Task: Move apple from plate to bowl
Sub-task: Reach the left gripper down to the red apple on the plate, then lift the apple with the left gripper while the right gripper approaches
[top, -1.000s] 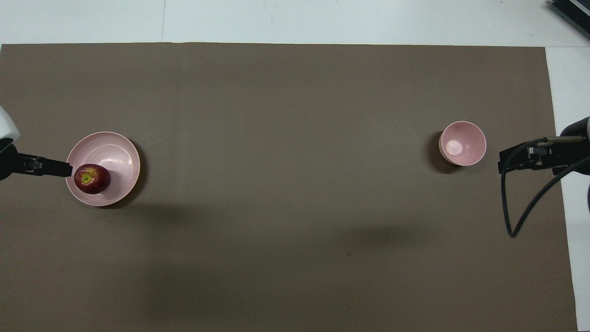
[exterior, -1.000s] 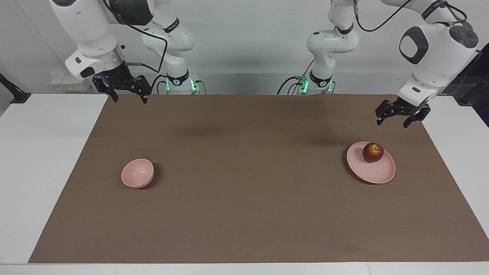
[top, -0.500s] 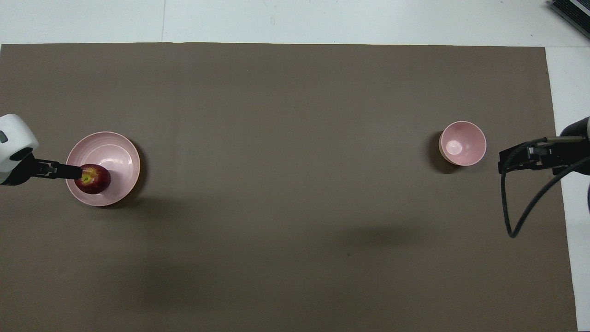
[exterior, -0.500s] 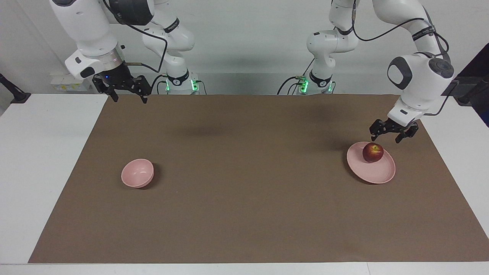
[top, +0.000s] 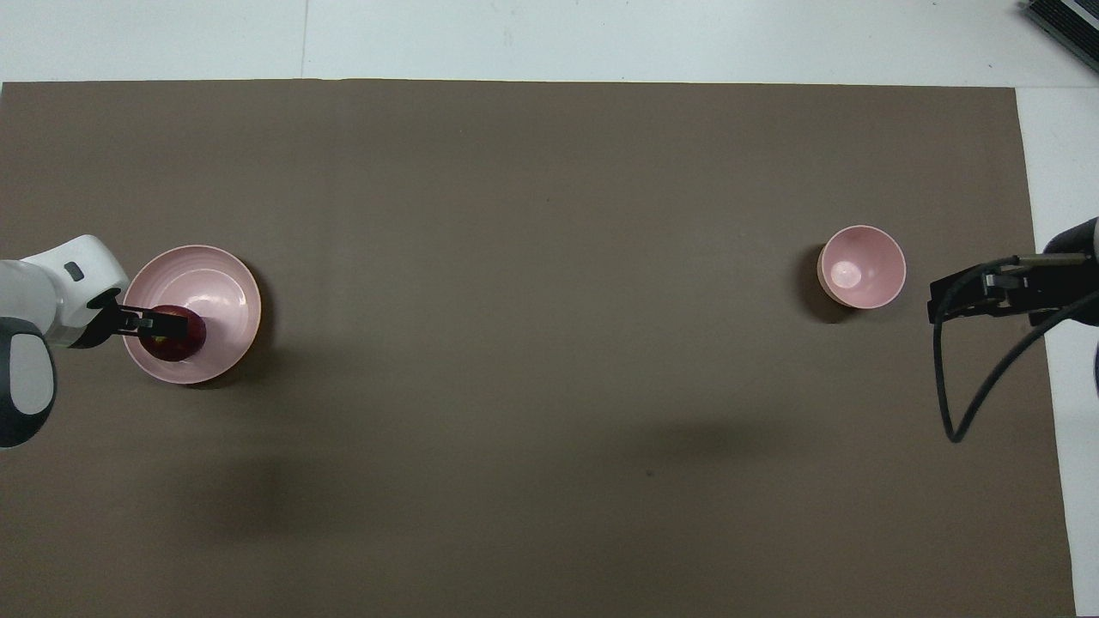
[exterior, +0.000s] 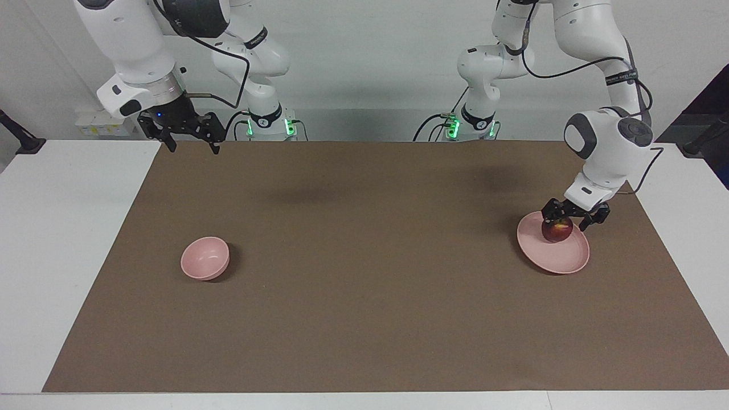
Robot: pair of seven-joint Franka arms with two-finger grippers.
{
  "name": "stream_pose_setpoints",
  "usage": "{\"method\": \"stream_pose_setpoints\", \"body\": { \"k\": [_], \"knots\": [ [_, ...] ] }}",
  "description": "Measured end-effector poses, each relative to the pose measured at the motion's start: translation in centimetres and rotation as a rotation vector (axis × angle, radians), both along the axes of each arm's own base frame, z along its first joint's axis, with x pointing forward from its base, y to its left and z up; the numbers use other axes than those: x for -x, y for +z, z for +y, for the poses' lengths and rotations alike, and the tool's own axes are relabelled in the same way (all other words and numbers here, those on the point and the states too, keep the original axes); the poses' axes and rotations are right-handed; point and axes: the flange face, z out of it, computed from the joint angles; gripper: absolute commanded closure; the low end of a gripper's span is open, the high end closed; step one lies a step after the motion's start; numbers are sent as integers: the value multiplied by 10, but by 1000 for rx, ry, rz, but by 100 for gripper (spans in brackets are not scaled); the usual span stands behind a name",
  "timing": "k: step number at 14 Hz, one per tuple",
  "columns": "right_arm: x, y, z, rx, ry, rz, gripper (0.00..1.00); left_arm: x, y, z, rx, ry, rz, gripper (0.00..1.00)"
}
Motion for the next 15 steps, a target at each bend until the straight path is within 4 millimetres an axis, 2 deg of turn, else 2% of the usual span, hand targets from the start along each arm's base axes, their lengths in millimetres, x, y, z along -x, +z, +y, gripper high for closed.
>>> {"method": "stream_pose_setpoints", "body": {
  "k": [2,3,4,5,8,10,13,15],
  "knots": [
    [0,0,0,0,0,0,0,1,-8,-1,0,-1,9,67],
    [0,0,0,0,0,0,0,0,-7,-1,0,-1,6,84],
    [0,0,0,0,0,0,0,0,-6,-1,0,-2,5,96],
    [0,0,0,0,1,0,0,0,-6,-1,0,-2,5,100],
    [0,0,0,0,1,0,0,-1,-5,-5,1,-9,2,100],
    [0,0,0,0,0,-1,0,-4,5,-14,3,-25,4,100],
    [0,0,0,-1,0,-3,0,-11,51,-40,57,-26,17,100],
    [-1,1,3,-32,-19,-10,0,-12,85,-65,108,-11,-11,100]
  ]
}}
